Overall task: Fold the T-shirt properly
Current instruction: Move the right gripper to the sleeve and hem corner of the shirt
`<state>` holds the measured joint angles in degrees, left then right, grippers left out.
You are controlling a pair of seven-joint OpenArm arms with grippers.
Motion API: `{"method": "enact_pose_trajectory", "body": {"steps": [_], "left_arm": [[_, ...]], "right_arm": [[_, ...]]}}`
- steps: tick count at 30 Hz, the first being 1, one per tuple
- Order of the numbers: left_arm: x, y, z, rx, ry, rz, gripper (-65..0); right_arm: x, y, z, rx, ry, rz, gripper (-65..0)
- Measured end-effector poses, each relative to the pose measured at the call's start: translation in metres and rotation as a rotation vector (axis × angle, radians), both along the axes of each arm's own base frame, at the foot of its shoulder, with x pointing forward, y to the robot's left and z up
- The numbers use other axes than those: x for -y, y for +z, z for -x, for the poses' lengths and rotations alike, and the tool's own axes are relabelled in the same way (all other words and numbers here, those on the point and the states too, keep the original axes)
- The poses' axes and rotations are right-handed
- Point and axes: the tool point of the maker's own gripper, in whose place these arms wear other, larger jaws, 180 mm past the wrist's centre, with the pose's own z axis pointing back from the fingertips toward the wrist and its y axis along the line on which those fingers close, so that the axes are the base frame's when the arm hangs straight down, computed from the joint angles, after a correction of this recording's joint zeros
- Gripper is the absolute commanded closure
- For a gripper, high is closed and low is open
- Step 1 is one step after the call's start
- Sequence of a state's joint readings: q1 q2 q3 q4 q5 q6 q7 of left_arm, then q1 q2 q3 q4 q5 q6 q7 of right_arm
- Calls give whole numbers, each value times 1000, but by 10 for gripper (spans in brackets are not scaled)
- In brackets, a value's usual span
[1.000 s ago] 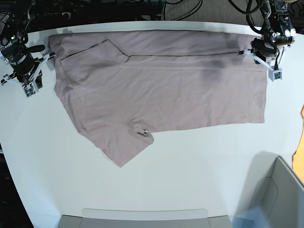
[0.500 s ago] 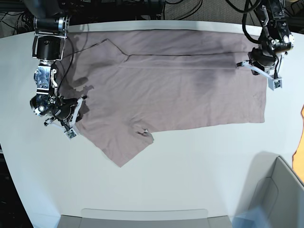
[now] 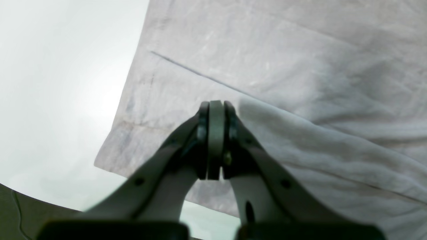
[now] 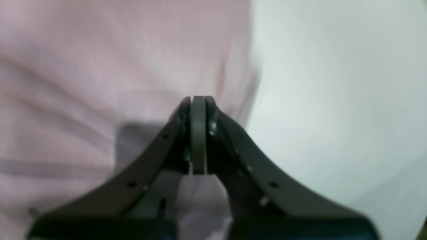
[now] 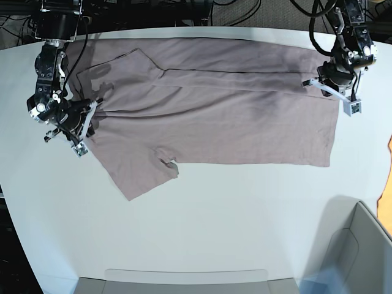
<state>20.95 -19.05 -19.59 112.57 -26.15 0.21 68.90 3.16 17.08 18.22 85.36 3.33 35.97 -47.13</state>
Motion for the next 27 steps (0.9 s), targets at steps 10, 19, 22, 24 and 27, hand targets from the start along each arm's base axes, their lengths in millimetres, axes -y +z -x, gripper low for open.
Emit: {"method": "enact_pose_trajectory", "body": {"steps": [10, 19, 22, 24, 27], "left_arm": [[0, 0, 0, 3, 2, 1, 0], [8, -4, 1, 4, 12, 26, 0], [8, -4, 1, 4, 12, 28, 0], [9, -2, -4, 14, 11, 29, 0], [8, 3, -13, 41, 11, 27, 0]], "right_arm": [[0, 20, -85, 64, -11, -144, -205], [-16, -19, -105, -17, -27, -261, -205], [-22, -32, -103, -47, -24, -274, -205], [-31, -39, -101, -48, -15, -299, -205], [-44, -43, -103, -41, -11, -344, -205]]}}
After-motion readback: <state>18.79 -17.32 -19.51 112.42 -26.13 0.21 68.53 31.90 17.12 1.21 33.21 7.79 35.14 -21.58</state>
